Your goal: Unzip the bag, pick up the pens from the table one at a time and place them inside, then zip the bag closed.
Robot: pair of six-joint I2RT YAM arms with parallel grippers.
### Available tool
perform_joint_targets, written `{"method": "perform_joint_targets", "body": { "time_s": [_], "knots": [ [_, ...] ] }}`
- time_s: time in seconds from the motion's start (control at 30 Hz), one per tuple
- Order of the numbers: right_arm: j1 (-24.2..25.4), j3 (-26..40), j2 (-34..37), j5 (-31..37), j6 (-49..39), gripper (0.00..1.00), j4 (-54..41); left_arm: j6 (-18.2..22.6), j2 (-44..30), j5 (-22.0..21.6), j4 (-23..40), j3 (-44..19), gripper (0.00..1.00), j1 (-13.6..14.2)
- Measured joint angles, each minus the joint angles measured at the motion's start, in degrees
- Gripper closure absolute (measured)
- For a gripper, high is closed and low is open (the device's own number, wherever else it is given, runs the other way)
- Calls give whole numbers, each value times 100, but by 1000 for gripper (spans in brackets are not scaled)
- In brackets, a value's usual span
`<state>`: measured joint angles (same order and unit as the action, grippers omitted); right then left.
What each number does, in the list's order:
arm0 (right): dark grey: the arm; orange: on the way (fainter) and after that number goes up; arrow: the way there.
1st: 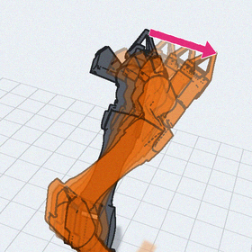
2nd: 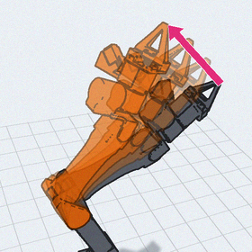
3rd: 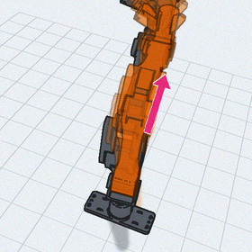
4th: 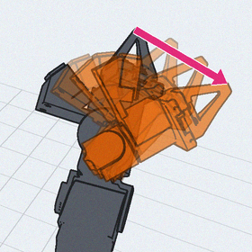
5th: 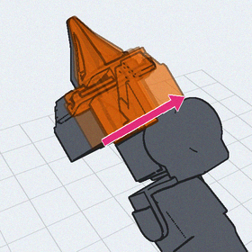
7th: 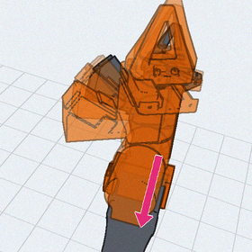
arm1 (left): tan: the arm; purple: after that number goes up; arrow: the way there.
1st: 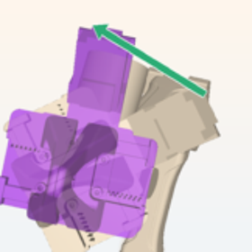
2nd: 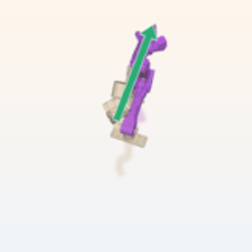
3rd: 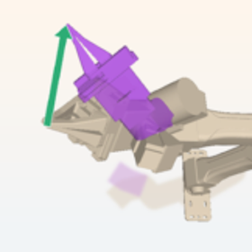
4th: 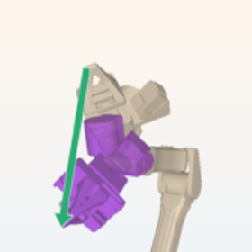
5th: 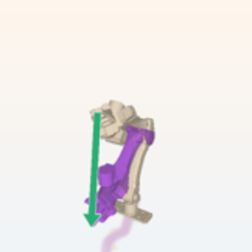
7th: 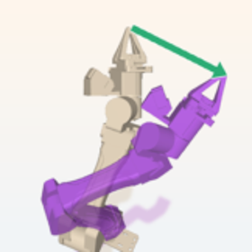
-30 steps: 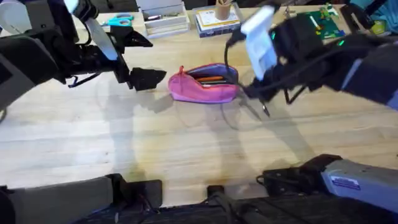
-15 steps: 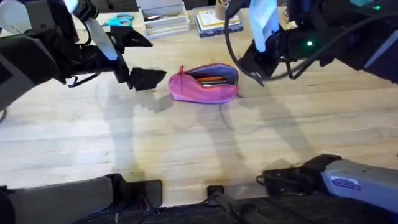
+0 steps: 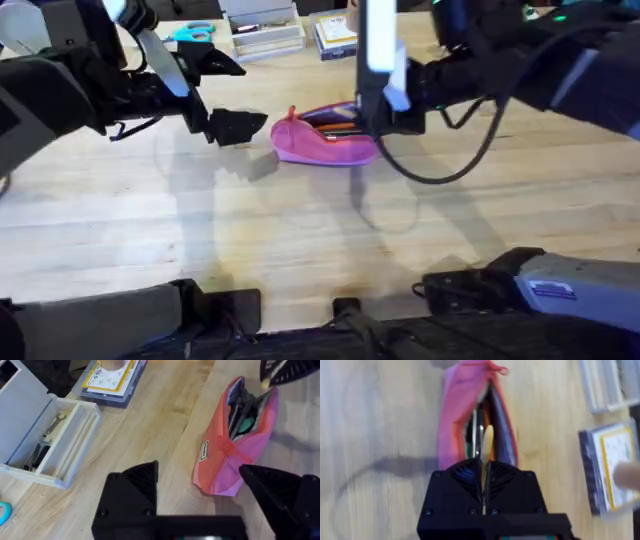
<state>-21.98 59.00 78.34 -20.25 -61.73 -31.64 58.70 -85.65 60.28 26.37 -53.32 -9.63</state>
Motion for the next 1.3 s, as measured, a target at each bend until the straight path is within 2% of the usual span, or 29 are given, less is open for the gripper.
{"method": "perform_joint_targets", "body": {
  "time_s": [0.3, 0.5, 0.87, 0.9, 1.03, 1.07, 1.3],
  "knots": [
    [-240, 0, 731, -55, -1007, 970, 277, 0, 0, 1, -2, 0, 7, 0],
    [-247, 0, 1039, -61, -1191, 970, 764, 0, 0, -1, -2, 0, 7, 0],
    [-620, 2, 1279, -57, -1249, 970, 924, 0, 0, 1, 0, 0, 8, 0],
    [-623, 4, 1279, -59, -1250, 679, 1042, 0, 0, 1, -2, 0, 8, 0],
    [-625, 33, 1281, -59, -1235, 108, 1089, 0, 0, -1, -2, 0, 8, 0],
    [-625, 45, 1279, -59, -1225, 32, 1103, 0, 0, 0, 0, 0, 6, 0],
    [-625, 70, 1273, -49, -1091, 4, 1097, 0, 0, 1, 0, 0, 7, 0]
  ]
}}
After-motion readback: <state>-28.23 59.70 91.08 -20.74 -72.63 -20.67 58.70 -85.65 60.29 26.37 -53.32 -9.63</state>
